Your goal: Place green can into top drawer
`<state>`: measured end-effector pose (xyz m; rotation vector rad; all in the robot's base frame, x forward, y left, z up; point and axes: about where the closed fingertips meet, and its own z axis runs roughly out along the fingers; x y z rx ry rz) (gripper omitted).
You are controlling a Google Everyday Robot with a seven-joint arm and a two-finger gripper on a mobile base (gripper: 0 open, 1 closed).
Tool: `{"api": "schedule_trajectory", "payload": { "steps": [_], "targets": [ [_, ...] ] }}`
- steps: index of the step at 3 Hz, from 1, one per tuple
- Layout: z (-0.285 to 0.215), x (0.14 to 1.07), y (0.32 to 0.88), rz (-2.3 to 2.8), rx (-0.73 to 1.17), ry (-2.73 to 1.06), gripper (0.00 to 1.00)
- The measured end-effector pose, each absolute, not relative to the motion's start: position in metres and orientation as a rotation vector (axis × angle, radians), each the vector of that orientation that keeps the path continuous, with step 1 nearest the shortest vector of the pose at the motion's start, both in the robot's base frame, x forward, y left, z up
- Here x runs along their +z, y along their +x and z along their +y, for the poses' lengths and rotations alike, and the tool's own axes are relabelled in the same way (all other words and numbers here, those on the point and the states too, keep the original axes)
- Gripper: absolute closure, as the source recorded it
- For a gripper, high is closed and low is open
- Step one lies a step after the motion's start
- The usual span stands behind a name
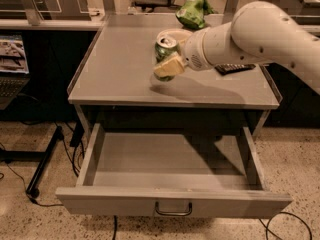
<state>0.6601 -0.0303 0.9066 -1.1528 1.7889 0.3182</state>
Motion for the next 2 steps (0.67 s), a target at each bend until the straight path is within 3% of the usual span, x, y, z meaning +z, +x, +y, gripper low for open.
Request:
{"api": "schedule_trajectory", "payload": {
  "steps": [2],
  "targets": [
    [-0.057,0.894,0.578,1.837,0.270,-0.836,1.00]
  ]
}}
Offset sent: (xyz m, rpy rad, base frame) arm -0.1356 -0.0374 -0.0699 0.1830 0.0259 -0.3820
